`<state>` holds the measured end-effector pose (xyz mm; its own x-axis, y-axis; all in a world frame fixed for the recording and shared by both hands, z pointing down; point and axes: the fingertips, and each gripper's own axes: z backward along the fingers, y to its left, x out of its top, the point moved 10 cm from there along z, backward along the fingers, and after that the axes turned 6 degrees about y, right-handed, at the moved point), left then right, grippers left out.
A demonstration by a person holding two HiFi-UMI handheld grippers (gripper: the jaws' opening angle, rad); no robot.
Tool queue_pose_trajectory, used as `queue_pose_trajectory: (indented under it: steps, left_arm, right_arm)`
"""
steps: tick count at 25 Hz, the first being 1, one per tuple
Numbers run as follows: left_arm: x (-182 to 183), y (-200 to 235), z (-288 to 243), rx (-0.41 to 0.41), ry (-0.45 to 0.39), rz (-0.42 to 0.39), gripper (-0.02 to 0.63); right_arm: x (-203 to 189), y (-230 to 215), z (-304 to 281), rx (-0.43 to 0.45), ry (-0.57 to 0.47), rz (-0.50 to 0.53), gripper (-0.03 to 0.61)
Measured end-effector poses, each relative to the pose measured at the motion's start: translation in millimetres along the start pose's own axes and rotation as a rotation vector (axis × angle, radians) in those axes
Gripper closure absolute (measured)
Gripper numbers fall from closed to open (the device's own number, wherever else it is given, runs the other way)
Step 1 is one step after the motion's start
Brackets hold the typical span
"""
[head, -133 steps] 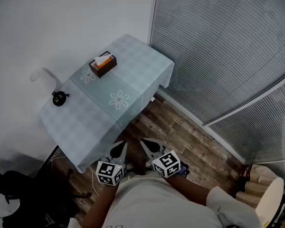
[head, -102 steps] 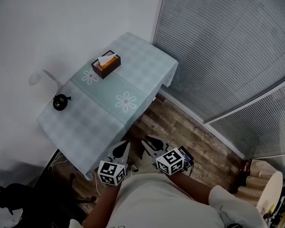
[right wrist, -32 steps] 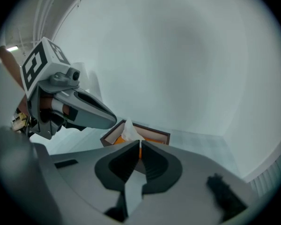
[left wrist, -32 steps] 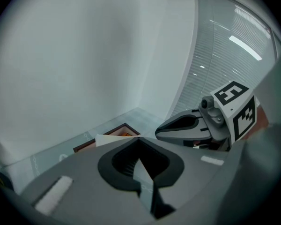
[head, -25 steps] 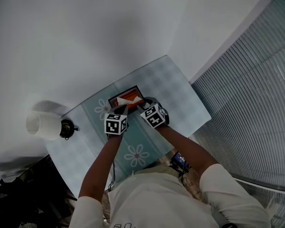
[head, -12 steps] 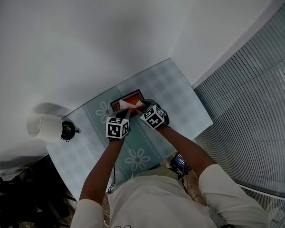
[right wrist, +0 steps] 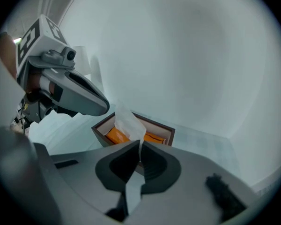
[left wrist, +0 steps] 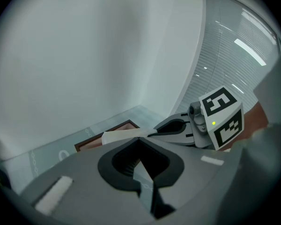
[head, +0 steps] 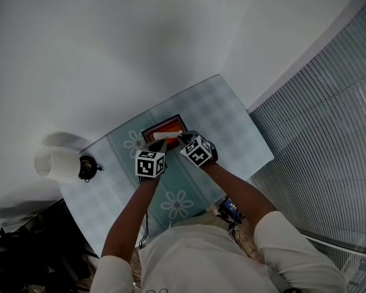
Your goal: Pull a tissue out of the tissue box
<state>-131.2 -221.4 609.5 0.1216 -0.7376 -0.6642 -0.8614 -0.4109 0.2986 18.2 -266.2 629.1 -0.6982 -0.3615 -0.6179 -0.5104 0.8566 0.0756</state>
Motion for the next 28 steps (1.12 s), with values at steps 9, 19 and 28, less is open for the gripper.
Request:
queue_pose_trajectory:
  steps: [9, 19, 28]
  left_arm:
    - [-5, -9, 27, 0.013, -0.061, -0.022, 0.606]
    - [-22, -52, 101, -0.039, -0.193, -0.124, 0.606]
    - [-49, -106, 146, -0.1, -0.253, -0.152, 0.606]
  right_arm:
    - [3, 15, 37, -0.019, -0.09, -0.076, 0.565]
    - [3, 54, 114, -0.047, -0.221, -0.179, 0.565]
    - [-15, 106, 185, -0.032, -0.355, -0.343, 0.565]
